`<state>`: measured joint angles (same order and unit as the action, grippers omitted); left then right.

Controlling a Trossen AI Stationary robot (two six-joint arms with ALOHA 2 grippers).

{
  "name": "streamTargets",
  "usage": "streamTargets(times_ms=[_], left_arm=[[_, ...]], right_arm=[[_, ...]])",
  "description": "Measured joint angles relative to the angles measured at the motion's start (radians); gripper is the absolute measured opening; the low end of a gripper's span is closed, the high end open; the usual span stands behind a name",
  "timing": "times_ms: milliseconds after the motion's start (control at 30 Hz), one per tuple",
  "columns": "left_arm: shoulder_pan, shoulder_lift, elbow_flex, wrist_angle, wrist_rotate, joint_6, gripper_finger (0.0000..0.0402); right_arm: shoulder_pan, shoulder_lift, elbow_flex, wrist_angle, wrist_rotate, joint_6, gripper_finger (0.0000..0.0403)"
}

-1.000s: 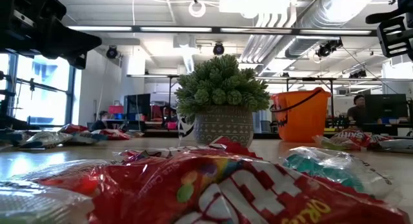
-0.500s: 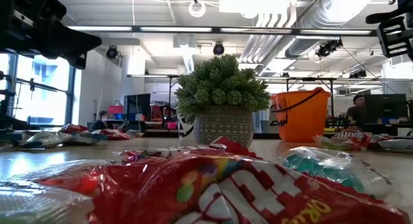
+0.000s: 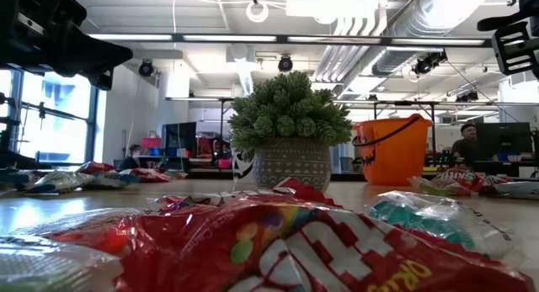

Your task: Sort candy

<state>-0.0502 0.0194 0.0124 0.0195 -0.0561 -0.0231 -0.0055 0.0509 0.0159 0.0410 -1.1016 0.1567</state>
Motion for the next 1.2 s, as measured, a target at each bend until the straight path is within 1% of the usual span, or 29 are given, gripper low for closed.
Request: streamTargets(times_ms=[567,633,767,900,1067,1200], left_arm=[[0.0,0.0,0.0,0.0,0.0,0.0,0.0001],[0.0,0.0,0.0,0.0,0.0,0.0,0.0001],[0.0,0.0,0.0,0.0,0.0,0.0,0.0],[0.0,0.0,0.0,0.0,0.0,0.0,0.0001],[0.0,0.0,0.0,0.0,0.0,0.0,0.0001],[0.0,0.0,0.0,0.0,0.0,0.0,0.0]], right_arm=[[0.0,0.0,0.0,0.0,0.001,0.0,0.0],[0.0,0.0,0.0,0.0,0.023,0.003,0.0],[-0.001,0.0,0.0,-0.001,0.181,0.049,0.0],[-0.001,0.0,0.0,0.012,0.35,0.048,0.0],[-0.001,0.0,0.0,0.015,0.516,0.047,0.0],[-0.001,0.0,0.0,0.008,0.721,0.048,0.0]])
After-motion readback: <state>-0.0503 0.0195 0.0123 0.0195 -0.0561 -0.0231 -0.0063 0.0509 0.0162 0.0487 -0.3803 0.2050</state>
